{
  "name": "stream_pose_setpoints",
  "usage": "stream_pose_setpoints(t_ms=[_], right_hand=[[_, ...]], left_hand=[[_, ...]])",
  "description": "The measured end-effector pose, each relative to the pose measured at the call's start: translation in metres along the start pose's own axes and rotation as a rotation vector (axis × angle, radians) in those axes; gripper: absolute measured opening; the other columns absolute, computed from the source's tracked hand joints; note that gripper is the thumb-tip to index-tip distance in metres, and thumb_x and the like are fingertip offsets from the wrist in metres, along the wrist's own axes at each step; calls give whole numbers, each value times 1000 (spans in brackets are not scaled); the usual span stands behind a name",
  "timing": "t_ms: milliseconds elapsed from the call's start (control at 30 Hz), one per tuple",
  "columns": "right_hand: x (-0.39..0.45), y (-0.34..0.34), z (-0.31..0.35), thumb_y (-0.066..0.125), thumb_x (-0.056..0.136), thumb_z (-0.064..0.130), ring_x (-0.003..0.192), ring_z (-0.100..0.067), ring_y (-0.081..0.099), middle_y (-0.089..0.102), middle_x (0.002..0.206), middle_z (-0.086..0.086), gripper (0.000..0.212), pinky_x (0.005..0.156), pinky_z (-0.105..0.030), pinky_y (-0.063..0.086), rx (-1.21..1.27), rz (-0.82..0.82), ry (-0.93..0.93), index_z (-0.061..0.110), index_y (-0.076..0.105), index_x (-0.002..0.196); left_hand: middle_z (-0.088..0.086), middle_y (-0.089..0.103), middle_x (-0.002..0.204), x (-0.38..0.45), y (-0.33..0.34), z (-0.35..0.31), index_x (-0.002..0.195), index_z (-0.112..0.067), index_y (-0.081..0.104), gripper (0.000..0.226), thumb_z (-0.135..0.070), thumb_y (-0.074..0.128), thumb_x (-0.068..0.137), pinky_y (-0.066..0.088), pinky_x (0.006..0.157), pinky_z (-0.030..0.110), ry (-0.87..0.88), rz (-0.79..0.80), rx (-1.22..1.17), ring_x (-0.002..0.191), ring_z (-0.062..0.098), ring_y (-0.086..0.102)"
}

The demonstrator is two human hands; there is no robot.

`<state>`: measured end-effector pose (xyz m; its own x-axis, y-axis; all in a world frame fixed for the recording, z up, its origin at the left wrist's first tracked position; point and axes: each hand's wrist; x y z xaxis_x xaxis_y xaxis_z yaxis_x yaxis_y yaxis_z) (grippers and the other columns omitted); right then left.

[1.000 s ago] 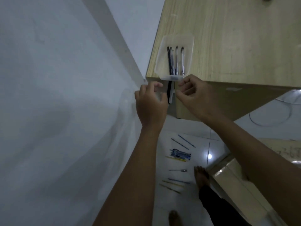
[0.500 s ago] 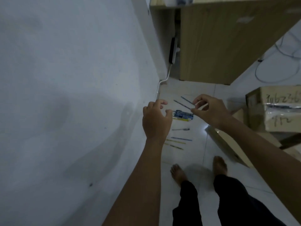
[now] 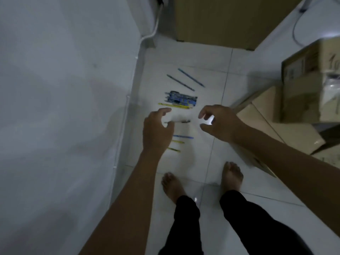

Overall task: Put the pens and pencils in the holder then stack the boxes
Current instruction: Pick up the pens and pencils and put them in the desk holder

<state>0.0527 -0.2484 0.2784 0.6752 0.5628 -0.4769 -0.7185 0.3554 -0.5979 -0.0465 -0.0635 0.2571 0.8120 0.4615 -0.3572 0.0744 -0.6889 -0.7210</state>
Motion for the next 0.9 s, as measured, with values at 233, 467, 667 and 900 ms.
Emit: stream_pose_setpoints(t_ms=[233, 467, 667, 900], right_hand=[[84, 111, -97, 68, 81, 17, 85, -16, 49, 54, 98, -1, 24, 80, -30, 44, -113, 106, -54, 15, 65, 105], [186, 139, -153, 69, 78, 13, 95, -31, 57, 62, 104, -16, 27, 80, -33, 42, -349, 48, -298, 9, 66, 105], [244, 130, -172, 70, 81, 15, 76, -14, 50, 67, 100, -9, 20, 72, -26, 38, -330, -123, -393, 10, 67, 100], [258, 124, -180, 68, 82, 17, 98, -32, 60, 67, 102, -14, 28, 82, -36, 46, -411, -230, -393, 7, 66, 107]], left_hand=[[0, 61, 122, 61, 113, 121, 123, -31, 64, 44, -15, 63, 82, 43, 92, 31, 133, 183, 167, 112, 24, 52], [-5, 69, 107, 131, 166, 161, 107, -31, 69, 31, -12, 71, 83, 48, 84, 15, 233, 253, 19, 92, 9, 61], [-15, 70, 94, 168, 181, 164, 102, -33, 71, 30, -28, 84, 75, 52, 76, 18, 382, 424, 85, 85, -2, 64], [-16, 64, 84, 172, 187, 168, 97, -29, 70, 29, -35, 85, 74, 42, 67, 23, 443, 518, 489, 74, 2, 55]])
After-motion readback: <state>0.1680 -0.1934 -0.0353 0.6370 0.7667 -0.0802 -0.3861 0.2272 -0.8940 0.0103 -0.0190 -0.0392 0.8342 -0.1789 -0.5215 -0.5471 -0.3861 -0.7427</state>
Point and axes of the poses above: each hand's wrist, its own x-axis towards the middle knuckle, its own y-axis out of the palm, z = x × y
